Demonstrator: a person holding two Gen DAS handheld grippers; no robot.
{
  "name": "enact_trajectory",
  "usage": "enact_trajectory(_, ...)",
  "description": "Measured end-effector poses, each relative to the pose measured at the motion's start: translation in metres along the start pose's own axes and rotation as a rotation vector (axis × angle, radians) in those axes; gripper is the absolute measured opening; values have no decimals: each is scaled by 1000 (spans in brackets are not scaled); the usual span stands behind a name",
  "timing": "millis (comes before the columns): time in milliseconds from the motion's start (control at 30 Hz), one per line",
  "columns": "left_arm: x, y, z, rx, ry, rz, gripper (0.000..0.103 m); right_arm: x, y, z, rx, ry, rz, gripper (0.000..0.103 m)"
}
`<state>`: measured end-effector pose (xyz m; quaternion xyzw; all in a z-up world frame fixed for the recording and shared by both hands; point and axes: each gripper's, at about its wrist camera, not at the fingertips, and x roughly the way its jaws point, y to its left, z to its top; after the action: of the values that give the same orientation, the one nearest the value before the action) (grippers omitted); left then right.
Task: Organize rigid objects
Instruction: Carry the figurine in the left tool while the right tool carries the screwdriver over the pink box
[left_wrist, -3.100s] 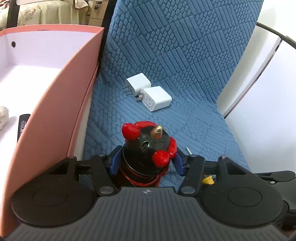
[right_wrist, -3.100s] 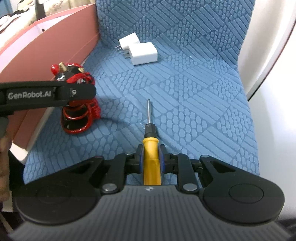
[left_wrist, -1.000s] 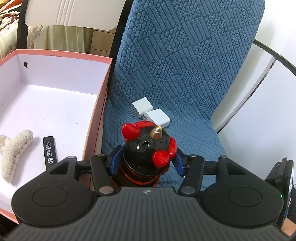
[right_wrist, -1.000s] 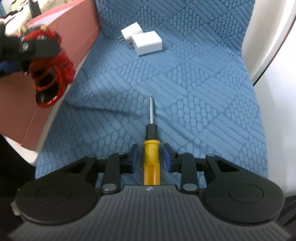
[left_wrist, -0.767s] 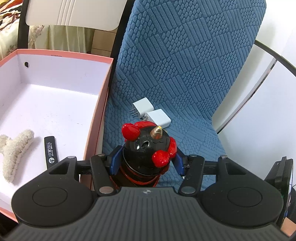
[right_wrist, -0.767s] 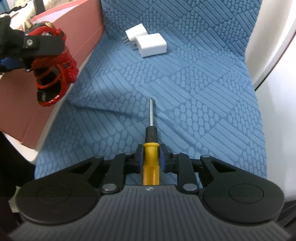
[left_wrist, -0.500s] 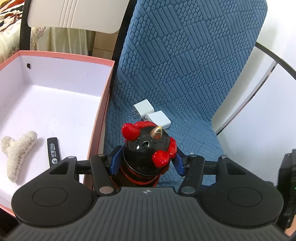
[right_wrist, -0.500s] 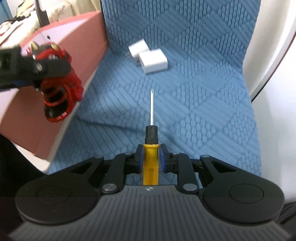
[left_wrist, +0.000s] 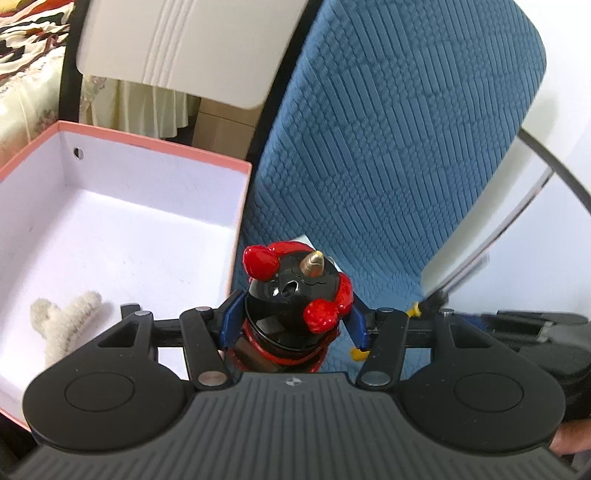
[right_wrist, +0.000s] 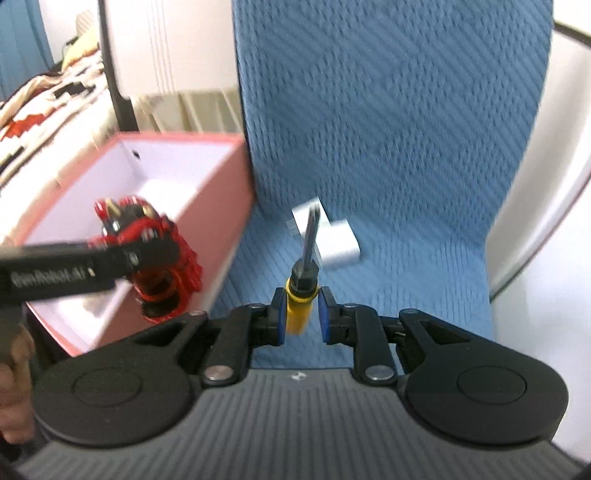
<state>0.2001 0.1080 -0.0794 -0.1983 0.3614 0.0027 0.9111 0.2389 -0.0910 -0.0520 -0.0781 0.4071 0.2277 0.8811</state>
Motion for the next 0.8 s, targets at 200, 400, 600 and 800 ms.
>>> enact_trajectory(200, -18, 12, 28, 4, -40, 1, 62, -17, 26, 41, -32, -80, 35, 21)
enact_trajectory(400, -43, 28, 50, 11, -89, 12, 62, -29, 56, 70, -66, -132, 73, 21)
enact_trajectory(600, -70, 53, 64, 1, -132, 33, 62, -39, 87, 91, -92, -164, 111, 21)
enact_trajectory(800, -87, 85, 69, -33, -151, 60, 62, -29, 119, 98, -112, -147, 149, 21)
